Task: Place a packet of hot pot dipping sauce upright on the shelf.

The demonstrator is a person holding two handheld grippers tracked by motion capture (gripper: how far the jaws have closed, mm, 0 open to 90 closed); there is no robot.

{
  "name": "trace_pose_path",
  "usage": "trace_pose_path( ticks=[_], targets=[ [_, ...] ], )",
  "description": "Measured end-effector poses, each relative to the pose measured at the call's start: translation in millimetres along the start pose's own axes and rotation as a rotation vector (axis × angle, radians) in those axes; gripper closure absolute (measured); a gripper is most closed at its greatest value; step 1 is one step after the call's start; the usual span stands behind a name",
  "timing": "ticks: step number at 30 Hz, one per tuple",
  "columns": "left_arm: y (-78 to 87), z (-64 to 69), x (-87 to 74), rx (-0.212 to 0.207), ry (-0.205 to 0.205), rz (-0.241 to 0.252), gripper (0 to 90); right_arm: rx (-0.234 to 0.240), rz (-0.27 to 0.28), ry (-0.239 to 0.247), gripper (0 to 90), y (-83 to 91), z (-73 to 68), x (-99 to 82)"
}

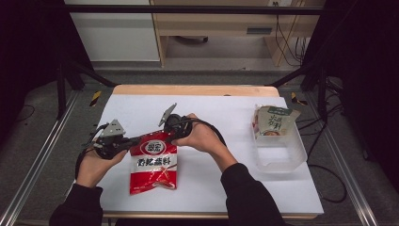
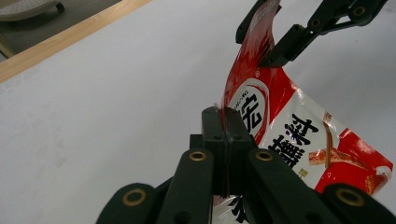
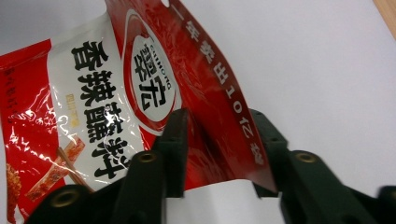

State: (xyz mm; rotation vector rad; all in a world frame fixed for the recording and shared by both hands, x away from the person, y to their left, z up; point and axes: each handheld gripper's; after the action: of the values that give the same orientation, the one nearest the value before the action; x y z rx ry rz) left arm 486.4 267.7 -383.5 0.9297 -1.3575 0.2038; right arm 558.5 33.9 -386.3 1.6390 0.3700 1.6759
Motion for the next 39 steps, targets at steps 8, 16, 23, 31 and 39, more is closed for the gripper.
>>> trace_pose_path(
  ticks=[8,16,23,31,39],
  targets=[
    [0.9,-1.4,-1.0,-0.008,0.008,0.000,90.0,0.029,-0.013,0.021,74.2,0.0,-2.4,1.2],
    [0.7,-3.1,-2.7,-0.004,0.013,-0.002,90.0,0.064,-0.022,0.025,88.0,1.2,-4.0,1.4],
    [3.2,-7.7,-6.0,0.014,0.034,0.011,72.0,0.058,-0.020,0.021,90.0,3.1,-4.5,3.1],
    [1.2,-15.1,-14.0,0.050,0.070,-0.009,30.8,0.051,-0.017,0.019,90.0,5.9,-2.8,2.6],
    [-0.2,-22.1,-23.6,0.071,0.094,-0.050,16.6,0.037,-0.011,-0.003,90.0,14.0,-0.6,2.3]
  ],
)
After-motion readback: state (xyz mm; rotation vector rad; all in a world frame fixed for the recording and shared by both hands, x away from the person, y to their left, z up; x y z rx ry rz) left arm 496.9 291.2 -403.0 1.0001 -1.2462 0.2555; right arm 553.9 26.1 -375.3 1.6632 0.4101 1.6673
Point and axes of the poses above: each handheld gripper's, and its own axes: y roughly backward along the jaws, x roughly out of its top, z roughly to its right, and after that the axes turned 12 degrees about z, right-handed
